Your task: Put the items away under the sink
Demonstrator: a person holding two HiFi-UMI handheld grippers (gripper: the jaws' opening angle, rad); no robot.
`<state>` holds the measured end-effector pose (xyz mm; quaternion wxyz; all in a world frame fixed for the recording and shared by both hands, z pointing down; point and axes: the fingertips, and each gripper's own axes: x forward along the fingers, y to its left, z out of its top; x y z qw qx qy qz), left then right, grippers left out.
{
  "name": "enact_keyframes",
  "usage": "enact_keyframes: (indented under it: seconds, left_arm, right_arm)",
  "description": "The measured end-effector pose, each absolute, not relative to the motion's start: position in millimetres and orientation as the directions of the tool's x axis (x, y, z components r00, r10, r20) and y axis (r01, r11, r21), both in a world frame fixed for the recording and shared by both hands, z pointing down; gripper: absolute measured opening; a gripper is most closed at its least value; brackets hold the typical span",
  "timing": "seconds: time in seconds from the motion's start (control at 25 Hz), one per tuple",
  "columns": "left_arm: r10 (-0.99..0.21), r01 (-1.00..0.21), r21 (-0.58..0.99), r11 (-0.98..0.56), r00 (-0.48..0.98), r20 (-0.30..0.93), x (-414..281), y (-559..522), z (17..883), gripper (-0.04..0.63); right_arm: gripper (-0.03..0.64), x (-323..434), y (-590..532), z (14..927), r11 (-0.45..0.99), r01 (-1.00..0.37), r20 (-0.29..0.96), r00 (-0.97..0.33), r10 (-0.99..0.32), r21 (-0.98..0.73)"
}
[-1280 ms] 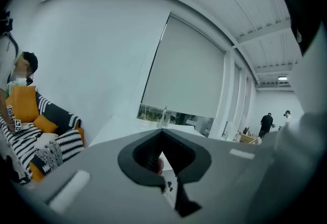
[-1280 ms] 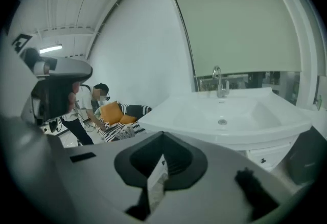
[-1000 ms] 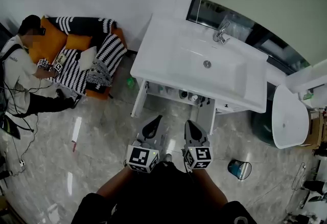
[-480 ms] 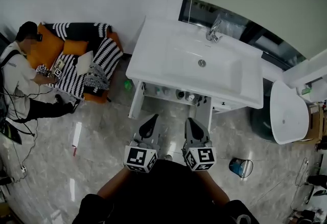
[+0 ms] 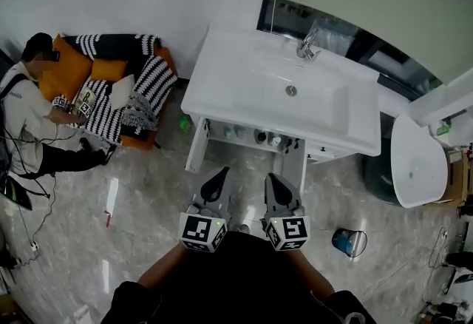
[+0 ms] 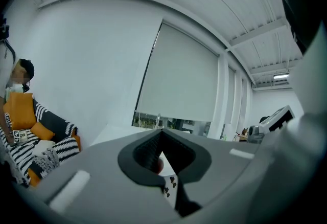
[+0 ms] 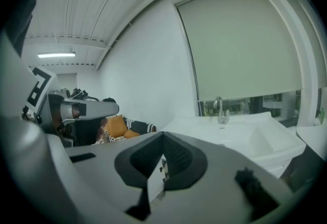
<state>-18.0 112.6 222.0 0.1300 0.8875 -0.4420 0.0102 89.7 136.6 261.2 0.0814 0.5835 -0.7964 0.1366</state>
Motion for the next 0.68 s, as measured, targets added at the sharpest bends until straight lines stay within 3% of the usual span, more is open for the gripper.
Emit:
enact_keyframes:
  seconds: [0.68]
  left_arm:
    - [-0.776, -0.779, 0.223, -0.587, 0.619, 0.121, -12.2, 115.1, 222.3, 0.009]
  right_arm:
    - [0.015, 94.5, 142.8, 264.2, 0.255, -0.960, 0.286, -0.279, -0.917, -0.119]
